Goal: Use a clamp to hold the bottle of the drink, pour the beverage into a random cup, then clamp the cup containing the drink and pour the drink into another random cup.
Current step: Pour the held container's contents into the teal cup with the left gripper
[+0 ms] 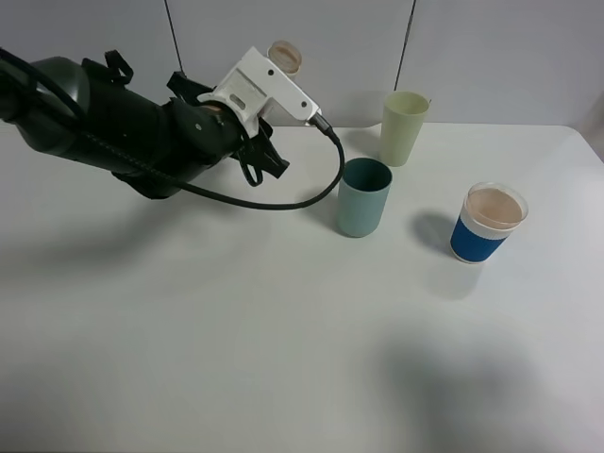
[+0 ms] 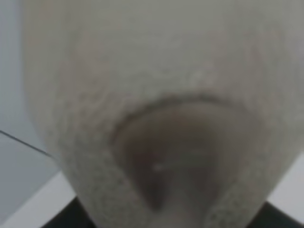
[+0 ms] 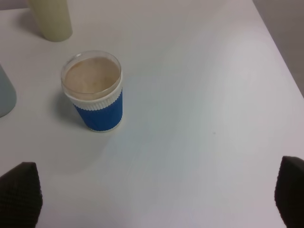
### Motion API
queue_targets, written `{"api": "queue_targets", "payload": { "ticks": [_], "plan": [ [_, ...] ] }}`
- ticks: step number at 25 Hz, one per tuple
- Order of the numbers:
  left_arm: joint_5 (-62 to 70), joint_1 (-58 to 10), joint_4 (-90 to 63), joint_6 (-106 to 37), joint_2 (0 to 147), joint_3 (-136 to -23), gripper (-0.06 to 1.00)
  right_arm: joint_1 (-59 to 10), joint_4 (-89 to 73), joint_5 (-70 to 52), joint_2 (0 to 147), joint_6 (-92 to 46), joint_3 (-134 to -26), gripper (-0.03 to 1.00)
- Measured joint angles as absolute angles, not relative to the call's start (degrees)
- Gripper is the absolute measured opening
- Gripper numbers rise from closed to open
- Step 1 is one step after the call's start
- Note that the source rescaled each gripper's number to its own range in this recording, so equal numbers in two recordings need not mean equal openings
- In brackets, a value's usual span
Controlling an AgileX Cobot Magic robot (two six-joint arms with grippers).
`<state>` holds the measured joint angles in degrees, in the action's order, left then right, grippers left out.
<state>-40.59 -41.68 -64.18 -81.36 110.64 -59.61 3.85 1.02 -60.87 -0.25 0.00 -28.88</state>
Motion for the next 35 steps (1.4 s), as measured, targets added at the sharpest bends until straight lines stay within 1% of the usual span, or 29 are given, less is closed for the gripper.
{"api": "queue_targets", "payload": {
  "ticks": [4, 11, 17, 25, 35],
  "plan": [
    [-42.56, -43.95, -69.47, -89.98, 111.82, -62.56, 0.0, 3.85, 1.02, -60.87, -0.25, 0.0, -28.88, 0.94],
    [-46.94, -46.95, -71.06, -98.18, 114.51, -62.92, 0.0, 3.85, 1.02, -60.87, -0.25, 0.0, -28.88, 0.94],
    [-49.75, -48.6, -71.14, -100.32, 116.89, -62.93, 0.0, 3.85, 1.02, -60.87, -0.25, 0.0, -28.88, 0.94],
    [-52.02, -49.98, -72.9, -105.51, 120.94, -66.29, 0.0, 3.85, 1.09, -60.87, -0.25, 0.0, -28.88, 0.94],
    [-53.73, -49.99, -70.84, -106.58, 123.95, -66.29, 0.0, 3.85, 1.22, -60.87, -0.25, 0.0, -28.88, 0.94]
  ]
}}
